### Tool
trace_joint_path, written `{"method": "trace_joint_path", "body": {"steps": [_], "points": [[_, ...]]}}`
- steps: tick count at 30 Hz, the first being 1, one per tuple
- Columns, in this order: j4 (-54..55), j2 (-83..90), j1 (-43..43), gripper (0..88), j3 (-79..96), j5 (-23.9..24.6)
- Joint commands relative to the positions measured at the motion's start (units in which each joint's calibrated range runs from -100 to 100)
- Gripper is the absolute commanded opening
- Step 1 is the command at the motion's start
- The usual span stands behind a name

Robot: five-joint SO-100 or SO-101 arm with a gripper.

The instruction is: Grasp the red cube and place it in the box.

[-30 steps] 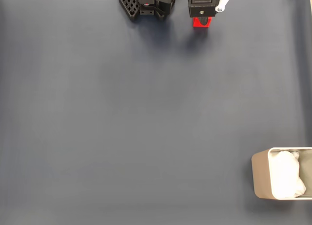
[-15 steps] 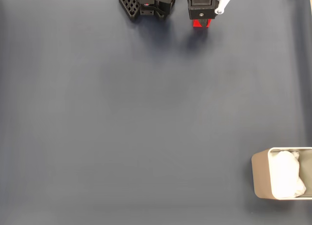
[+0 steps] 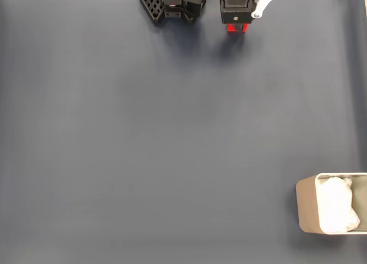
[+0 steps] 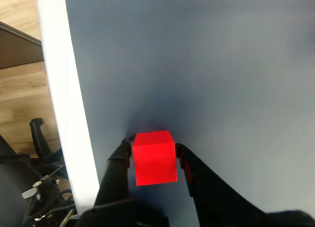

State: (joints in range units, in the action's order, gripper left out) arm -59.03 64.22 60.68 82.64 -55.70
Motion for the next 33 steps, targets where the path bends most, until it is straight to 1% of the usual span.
{"method": "trace_joint_path", "body": {"steps": [1, 7, 19, 25, 33], "points": [[-0.07, 0.16, 0.40, 17.7, -1.16, 0.15], [-0.07, 0.16, 0.33, 15.7, -1.53, 0.00], [-1.30, 0.86, 0.97, 14.8, -0.61, 0.98], [-1.71, 1.38, 1.04, 11.3, -0.43, 0.98], [-1.71, 0.34, 0.89, 8.9, -3.08, 0.83]]}}
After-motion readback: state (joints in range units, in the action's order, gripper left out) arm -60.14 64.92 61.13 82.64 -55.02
